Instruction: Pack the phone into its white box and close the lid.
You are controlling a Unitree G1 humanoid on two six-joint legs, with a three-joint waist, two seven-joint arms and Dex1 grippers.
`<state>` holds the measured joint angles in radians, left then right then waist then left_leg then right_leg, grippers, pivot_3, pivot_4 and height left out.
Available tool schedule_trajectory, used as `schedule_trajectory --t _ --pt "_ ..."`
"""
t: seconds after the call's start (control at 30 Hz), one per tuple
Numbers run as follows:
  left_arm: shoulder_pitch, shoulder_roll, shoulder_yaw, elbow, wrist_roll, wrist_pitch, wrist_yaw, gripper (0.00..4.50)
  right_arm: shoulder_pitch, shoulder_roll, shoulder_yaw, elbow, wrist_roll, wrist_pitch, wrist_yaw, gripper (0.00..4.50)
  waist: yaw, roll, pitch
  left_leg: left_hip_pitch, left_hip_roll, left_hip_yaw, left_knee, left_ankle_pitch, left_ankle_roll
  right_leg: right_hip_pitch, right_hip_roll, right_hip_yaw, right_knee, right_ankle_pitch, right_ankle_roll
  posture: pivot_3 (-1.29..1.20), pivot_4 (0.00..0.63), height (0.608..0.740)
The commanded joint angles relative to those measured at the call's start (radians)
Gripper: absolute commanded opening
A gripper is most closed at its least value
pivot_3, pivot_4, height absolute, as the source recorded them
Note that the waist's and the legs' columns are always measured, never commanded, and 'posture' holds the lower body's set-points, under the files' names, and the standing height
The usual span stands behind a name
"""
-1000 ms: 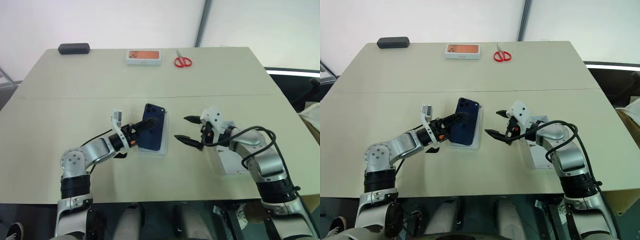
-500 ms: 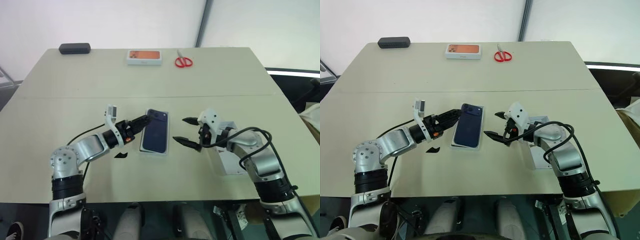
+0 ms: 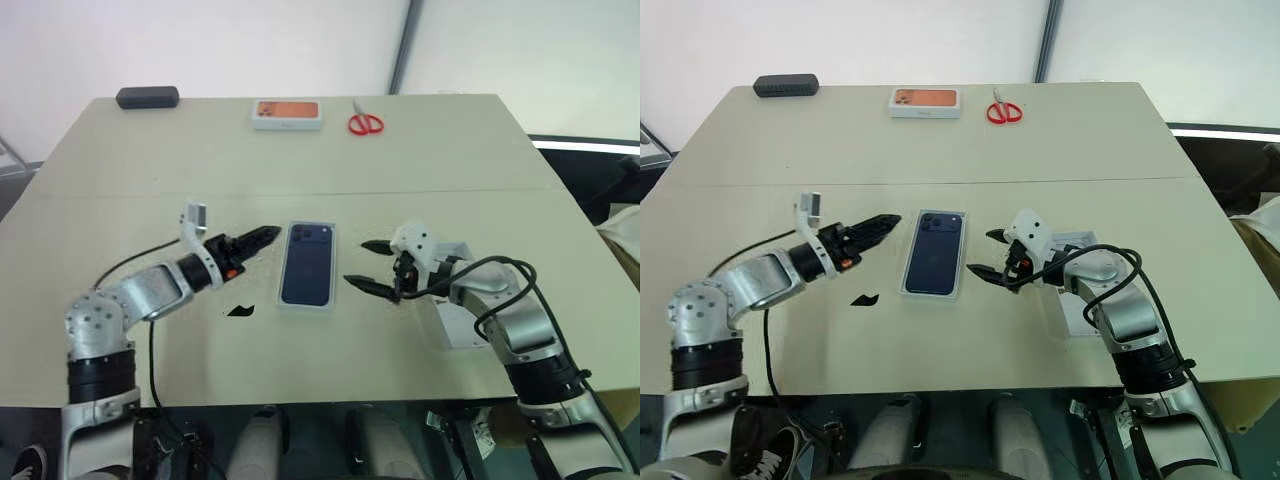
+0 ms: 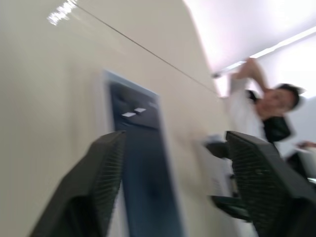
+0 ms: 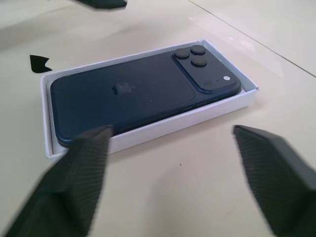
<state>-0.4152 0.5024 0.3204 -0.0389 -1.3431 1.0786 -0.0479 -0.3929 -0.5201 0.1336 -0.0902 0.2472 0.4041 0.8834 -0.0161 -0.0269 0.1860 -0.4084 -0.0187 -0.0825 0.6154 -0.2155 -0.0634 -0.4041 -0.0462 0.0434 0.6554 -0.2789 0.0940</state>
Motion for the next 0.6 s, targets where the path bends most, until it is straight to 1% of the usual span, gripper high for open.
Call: schedule_trajectory --t 0.03,0.1,0.13,0.17,0.3,0.37,0.5,0.6 --pt "-0.017 0.041 -0.063 -0.002 0.158 -0.066 -0.113 1.64 -0.024 -0.004 0.018 0.02 -0.059 -0.075 -0.022 2.03 0.001 0.0 0.0 0.0 0.0 0.0 0.0 0.0 0.0 0.0 0.0 0.0 0.0 0.0 0.0 0.0 0.15 0.74" --pt "-0.014 0.045 -0.095 0.001 0.21 -0.076 -0.163 0.67 -0.029 -0.001 0.035 0.049 -0.098 -0.11 -0.038 1.07 0.004 0.0 0.0 0.0 0.0 0.001 0.0 0.0 0.0 0.0 -0.001 0.0 0.0 0.0 0.0 0.0 0.15 0.74" --pt "-0.011 0.044 -0.108 0.0 0.234 -0.08 -0.183 0.07 -0.032 0.003 0.039 0.058 -0.107 -0.119 -0.043 0.45 0.005 0.0 0.0 0.0 -0.001 0.001 0.0 0.0 0.0 0.0 -0.001 0.0 -0.001 0.0 0.0 0.0 0.15 0.74" --pt "-0.005 0.046 -0.134 -0.005 0.27 -0.09 -0.203 0.0 -0.035 0.01 0.043 0.064 -0.109 -0.119 -0.048 0.05 0.004 0.0 0.0 0.0 -0.001 0.0 0.0 0.0 0.0 0.0 -0.001 0.0 -0.001 0.0 0.0 0.0 0.15 0.74" --pt "0.018 0.038 -0.242 -0.029 0.415 -0.139 -0.268 0.0 -0.043 0.018 0.079 0.084 -0.164 -0.137 -0.073 0.05 -0.001 0.0 0.0 0.0 0.0 0.0 0.0 0.0 0.0 0.0 -0.001 0.0 -0.001 0.0 0.0 0.0 0.15 0.74" --pt "0.007 0.001 -0.25 -0.024 0.429 -0.137 -0.267 0.0 -0.045 0.021 0.104 0.097 -0.203 -0.152 -0.09 0.05 0.0 0.0 0.0 0.0 0.0 0.0 0.0 0.0 0.0 0.0 -0.001 0.0 -0.001 0.0 0.0 0.0 0.15 0.74" --pt "0.011 -0.005 -0.329 -0.038 0.534 -0.147 -0.306 0.0 -0.048 0.045 0.125 0.099 -0.229 -0.149 -0.108 0.05 -0.001 0.0 0.0 0.0 0.0 0.0 0.0 0.0 0.0 0.0 -0.001 0.0 0.0 0.0 0.0 0.0 0.15 0.74" --pt "0.004 -0.03 -0.347 -0.041 0.553 -0.13 -0.332 0.0 -0.055 0.051 0.133 0.102 -0.248 -0.157 -0.114 0.05 0.0 0.0 0.0 0.0 0.0 0.0 0.0 0.0 0.0 0.0 -0.001 0.0 0.0 0.0 0.0 0.0 0.15 0.74"
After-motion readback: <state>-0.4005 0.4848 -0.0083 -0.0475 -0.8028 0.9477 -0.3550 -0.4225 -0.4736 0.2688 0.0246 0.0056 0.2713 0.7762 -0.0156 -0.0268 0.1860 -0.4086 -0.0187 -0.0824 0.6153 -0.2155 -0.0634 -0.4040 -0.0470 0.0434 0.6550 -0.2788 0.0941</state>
